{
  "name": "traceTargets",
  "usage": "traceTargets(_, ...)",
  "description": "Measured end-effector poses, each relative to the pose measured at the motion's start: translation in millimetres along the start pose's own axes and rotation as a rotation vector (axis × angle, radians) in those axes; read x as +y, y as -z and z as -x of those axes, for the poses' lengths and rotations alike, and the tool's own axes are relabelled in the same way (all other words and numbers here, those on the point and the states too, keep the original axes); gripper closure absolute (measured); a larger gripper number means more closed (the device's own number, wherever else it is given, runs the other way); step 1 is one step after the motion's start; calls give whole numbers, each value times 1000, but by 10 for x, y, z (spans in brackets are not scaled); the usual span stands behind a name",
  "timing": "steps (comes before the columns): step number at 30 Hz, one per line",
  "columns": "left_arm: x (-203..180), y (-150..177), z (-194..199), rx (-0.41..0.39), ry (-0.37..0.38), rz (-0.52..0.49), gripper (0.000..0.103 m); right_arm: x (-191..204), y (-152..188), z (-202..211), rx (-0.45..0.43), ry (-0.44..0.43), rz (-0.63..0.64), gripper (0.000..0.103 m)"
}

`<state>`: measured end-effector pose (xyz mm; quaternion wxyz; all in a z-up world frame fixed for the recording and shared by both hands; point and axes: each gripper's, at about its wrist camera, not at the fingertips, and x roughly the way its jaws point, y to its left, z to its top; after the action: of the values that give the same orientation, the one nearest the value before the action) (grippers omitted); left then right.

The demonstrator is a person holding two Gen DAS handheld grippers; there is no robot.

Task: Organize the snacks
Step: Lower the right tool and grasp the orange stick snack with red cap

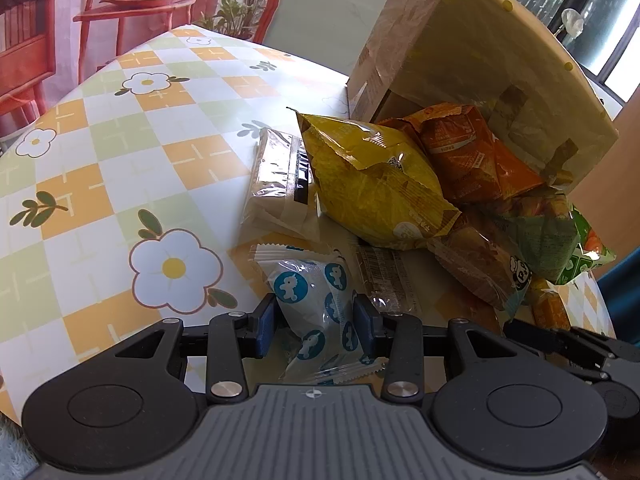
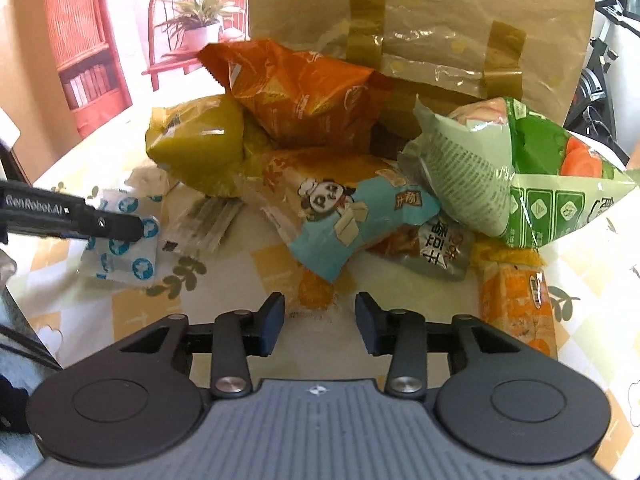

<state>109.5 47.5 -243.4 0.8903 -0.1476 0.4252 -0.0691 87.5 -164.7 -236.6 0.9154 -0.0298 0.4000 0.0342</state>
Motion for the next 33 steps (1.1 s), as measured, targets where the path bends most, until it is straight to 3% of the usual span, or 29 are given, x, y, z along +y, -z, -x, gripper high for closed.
traceTargets(11, -4, 8, 3, -2, 2, -6, 59, -29, -129, -227, -23, -15, -38, 60)
traceTargets(21, -40, 5, 72, -13, 6, -24, 67, -44, -41, -132, -18, -38, -32, 71)
traceTargets(33, -148, -37, 293, -56, -11, -41, 69, -96, -6, 47, -1, -145, -83, 76)
